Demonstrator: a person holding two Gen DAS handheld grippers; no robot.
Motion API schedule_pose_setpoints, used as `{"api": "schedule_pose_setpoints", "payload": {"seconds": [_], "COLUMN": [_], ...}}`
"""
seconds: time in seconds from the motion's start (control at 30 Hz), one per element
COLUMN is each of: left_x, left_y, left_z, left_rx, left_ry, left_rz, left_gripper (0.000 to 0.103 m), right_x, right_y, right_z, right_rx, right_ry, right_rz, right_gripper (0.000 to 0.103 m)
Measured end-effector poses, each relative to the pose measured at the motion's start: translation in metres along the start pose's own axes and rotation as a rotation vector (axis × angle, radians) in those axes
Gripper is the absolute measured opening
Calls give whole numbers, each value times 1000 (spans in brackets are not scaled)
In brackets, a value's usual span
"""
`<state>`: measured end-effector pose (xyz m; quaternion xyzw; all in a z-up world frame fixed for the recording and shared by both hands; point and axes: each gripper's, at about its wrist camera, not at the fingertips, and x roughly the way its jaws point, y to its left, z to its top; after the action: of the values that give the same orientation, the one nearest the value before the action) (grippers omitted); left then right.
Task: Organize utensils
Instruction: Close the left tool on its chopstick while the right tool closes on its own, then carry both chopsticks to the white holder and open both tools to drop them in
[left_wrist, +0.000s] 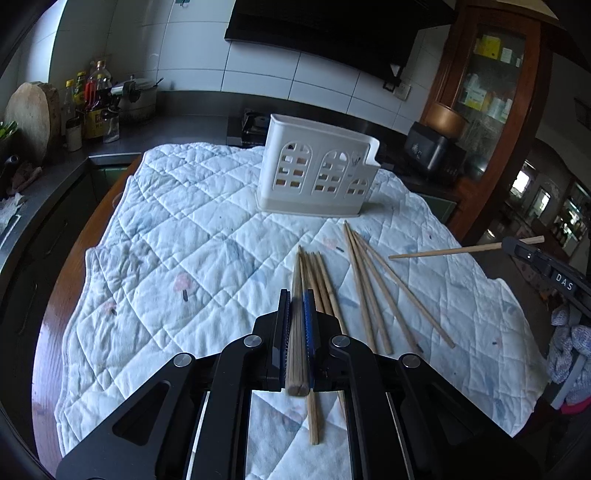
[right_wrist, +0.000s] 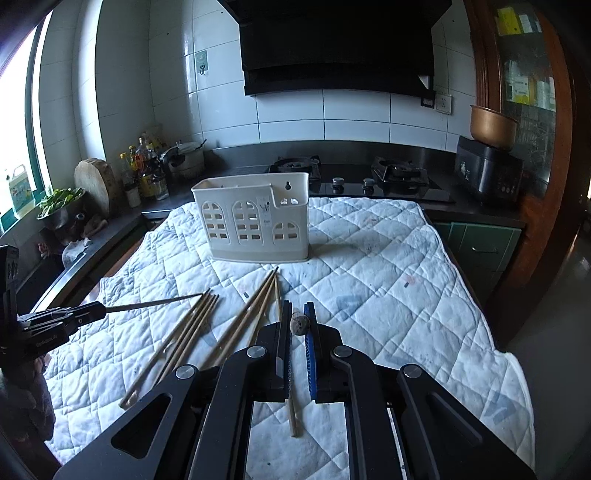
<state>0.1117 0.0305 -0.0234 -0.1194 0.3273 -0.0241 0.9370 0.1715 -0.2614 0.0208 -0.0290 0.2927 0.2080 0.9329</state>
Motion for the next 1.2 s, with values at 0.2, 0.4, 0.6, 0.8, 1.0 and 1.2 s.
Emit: {"api": "schedule_pose_setpoints", "payload": {"seconds": [0.2,0.4,0.6,0.8,1.0,1.2], "left_x": [-4,-15,-23,-40,-30,-1], "left_y": [-1,-8,-20,-35,-47,-54], "left_z": [28,76,130,190,237,259], "left_rx": [22,78,130,142,152,142], "left_ry": [-20,-64,-106,-225,-327,-399], "left_rz": [-10,-13,-16,-14,38,97], "left_gripper": [6,6,6,6,6,6], "right_x": [6,6,10,32,57,85], "right_y": [2,-4,-7,0,4,9], "right_z": [32,81,138,172,185,183], "right_rx": [-24,-34,-50,-91,-111,-154], "right_ry": [15,8,2,18,54,106], "right_rz": [36,64,73,39,38,17], "right_gripper": [7,7,7,7,7,7]}}
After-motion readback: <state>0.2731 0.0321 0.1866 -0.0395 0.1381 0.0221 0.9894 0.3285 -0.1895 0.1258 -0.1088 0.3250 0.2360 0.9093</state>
